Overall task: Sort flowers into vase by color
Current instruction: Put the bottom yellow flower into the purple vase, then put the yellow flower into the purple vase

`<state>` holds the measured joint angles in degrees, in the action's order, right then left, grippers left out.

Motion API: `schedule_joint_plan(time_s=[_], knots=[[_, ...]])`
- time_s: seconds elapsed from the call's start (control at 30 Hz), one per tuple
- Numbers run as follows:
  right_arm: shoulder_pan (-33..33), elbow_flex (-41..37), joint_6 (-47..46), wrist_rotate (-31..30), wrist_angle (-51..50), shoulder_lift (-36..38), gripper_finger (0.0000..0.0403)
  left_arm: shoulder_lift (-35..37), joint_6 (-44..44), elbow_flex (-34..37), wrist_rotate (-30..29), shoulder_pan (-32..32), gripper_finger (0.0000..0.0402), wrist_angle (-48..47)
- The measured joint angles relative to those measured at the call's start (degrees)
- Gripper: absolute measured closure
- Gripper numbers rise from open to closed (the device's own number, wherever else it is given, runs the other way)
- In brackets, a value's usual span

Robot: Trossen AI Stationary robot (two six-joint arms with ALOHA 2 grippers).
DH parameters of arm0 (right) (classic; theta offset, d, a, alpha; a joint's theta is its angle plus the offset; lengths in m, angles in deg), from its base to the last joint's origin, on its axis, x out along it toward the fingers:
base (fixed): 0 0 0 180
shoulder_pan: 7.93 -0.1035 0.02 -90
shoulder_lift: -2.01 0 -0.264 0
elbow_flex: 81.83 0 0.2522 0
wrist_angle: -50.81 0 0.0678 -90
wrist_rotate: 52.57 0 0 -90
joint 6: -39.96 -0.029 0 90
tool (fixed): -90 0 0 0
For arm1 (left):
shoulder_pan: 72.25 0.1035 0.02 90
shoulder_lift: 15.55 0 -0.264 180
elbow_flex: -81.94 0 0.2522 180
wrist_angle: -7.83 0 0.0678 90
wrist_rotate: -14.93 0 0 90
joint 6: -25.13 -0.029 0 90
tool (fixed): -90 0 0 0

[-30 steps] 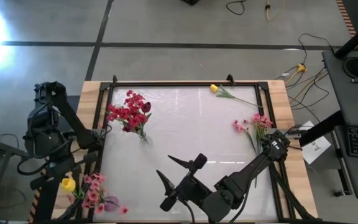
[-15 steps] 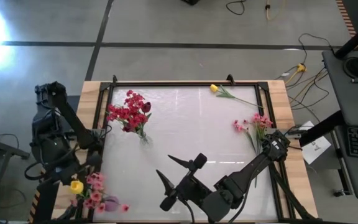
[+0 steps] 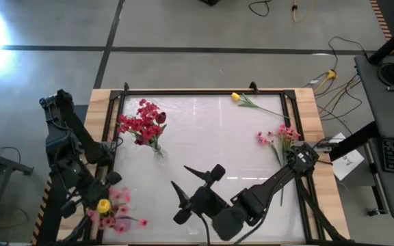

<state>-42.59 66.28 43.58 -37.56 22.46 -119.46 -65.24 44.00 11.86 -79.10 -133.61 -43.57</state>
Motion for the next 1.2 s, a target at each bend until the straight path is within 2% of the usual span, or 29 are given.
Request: schedule_joint_plan(time_s=[0.1,0.23,0.37,0.57,0.67,0.7,0.83,0.93,1.03,1.2], knots=[[1.1,0.0,-8.2,1.1,-8.8,0.1,0.0144,-0.6,3.8,-1.5,0.1,0.0,0.0364,-3.6],[3.6,0.0,-22.9,7.6,-23.2,1.0,0.0144,-1.7,8.4,-7.1,0.3,-0.1,0.0316,-12.5],[6.6,0.0,-34.4,11.4,-37.3,1.6,0.0144,-3.0,10.7,-13.1,1.9,-0.1,0.0269,-20.6],[10.6,0.0,-53.9,19.3,-61.2,1.9,0.0144,-4.2,14.3,-18.4,3.3,-0.1,0.0211,-24.5],[12.8,-0.1,-66.1,23.5,-75.5,1.9,0.0144,-4.5,16.1,-21.4,3.6,-0.1,0.0186,-29.9],[13.5,-0.9,-68.2,24.9,-75.9,1.9,0.0144,-4.3,16.5,-22.4,3.4,-0.1,0.0180,-31.7],[16.7,-7.6,-63.5,30.8,-71.7,5.1,0.0144,-1.8,16.6,-25.7,-2.3,-0.1,0.0162,-35.8],[19.4,-14.2,-64.2,33.4,-74.9,8.6,0.0144,1.4,15.8,-26.2,-7.9,-0.1,0.0160,-37.0],[22.6,-22.8,-64.5,35.4,-73.2,12.9,0.0144,5.8,14.9,-24.4,-14.6,-0.1,0.0159,-37.3],[30.0,-39.8,-59.0,41.1,-63.0,22.4,0.0144,13.9,15.6,-16.9,-19.3,-0.1,0.0159,-37.1]])
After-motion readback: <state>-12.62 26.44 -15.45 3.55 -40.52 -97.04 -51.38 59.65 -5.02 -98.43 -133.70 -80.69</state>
